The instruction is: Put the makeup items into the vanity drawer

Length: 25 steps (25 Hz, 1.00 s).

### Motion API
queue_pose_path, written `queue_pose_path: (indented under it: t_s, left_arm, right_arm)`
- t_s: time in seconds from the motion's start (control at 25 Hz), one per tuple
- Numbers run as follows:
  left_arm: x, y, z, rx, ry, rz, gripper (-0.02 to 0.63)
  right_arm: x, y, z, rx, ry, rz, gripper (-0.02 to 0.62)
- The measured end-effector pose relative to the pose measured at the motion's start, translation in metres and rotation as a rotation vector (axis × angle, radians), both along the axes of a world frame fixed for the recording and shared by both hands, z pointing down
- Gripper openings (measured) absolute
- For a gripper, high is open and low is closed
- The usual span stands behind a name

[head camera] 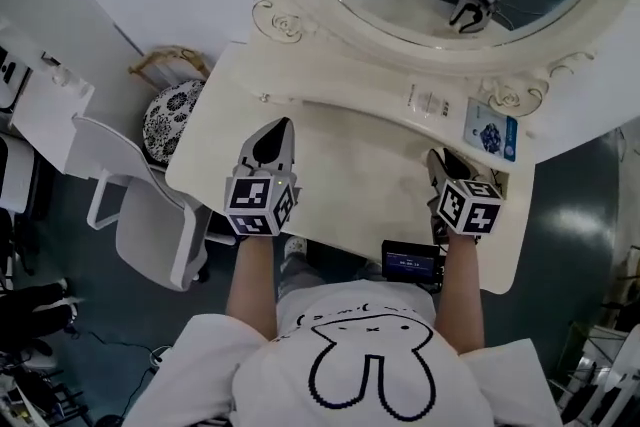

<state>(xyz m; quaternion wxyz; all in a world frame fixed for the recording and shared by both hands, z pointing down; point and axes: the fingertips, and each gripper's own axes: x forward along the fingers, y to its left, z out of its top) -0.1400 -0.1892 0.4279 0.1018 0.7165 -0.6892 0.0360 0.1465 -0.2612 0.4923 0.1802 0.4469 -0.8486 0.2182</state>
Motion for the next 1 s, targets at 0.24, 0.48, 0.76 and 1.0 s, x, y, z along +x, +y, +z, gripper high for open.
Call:
queue_pose_path:
  t_s: [0.24,0.48,0.76,1.0]
  left_arm:
    - [0.047,-0.028,-0.012,0.032,-0.003,0.085,0.021]
    - [0.104,-0.054,-0.013,0.047,0.010,0.170,0.021]
    - [0.167,-0.075,-0.006,0.037,0.000,0.271,0.021]
    - [0.175,-0.077,0.006,0.005,-0.008,0.270,0.021]
  right_arm:
    - [0.049,-0.001,-0.010,0.037,-0.002,0.078,0.124]
    - [0.112,-0.004,-0.018,0.067,0.004,0.165,0.129]
    - [0.155,-0.007,-0.018,0.077,0.012,0.203,0.153]
    - [0.160,-0.013,-0.001,0.068,0.027,0.203,0.195]
